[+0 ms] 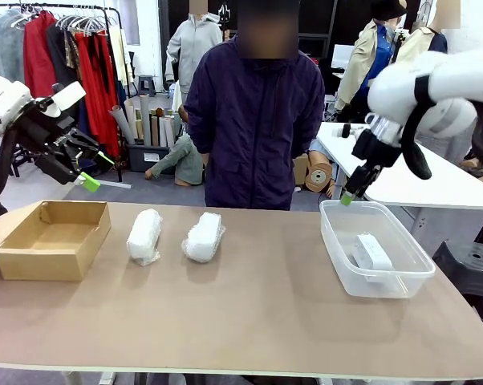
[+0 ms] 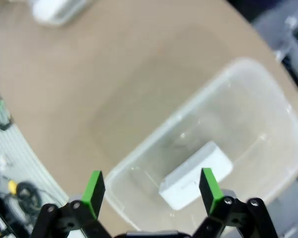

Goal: Separate and place wrapped and unwrapped clocks.
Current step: Pick up the Digital clock indicated by the person.

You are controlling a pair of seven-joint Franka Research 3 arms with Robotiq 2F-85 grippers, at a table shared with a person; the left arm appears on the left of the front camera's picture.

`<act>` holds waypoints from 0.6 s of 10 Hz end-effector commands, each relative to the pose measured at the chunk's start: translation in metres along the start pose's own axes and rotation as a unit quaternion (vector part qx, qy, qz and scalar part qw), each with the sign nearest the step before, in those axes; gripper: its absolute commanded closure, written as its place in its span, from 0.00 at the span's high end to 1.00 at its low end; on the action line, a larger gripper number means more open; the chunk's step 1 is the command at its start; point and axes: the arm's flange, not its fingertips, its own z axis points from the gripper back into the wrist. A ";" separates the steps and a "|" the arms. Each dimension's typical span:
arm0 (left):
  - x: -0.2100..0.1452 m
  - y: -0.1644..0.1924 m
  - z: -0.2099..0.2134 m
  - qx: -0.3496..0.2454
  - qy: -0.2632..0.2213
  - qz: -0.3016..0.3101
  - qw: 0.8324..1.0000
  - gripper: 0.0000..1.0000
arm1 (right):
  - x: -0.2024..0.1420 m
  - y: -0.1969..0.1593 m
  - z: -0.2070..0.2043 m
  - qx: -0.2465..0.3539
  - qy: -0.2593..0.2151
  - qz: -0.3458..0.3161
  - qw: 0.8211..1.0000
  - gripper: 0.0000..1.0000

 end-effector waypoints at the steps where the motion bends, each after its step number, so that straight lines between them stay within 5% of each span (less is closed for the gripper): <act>1: 0.001 -0.001 0.001 -0.001 -0.008 -0.003 1.000 1.00 | 0.002 -0.003 0.018 0.058 -0.021 0.100 0.993 1.00; 3: 0.001 -0.001 0.001 -0.001 -0.008 -0.003 1.000 1.00 | 0.002 0.002 0.039 0.089 -0.097 0.201 0.971 1.00; 6: 0.001 -0.001 0.001 -0.001 -0.008 -0.003 1.000 1.00 | -0.015 0.006 0.051 0.107 -0.202 0.243 0.943 1.00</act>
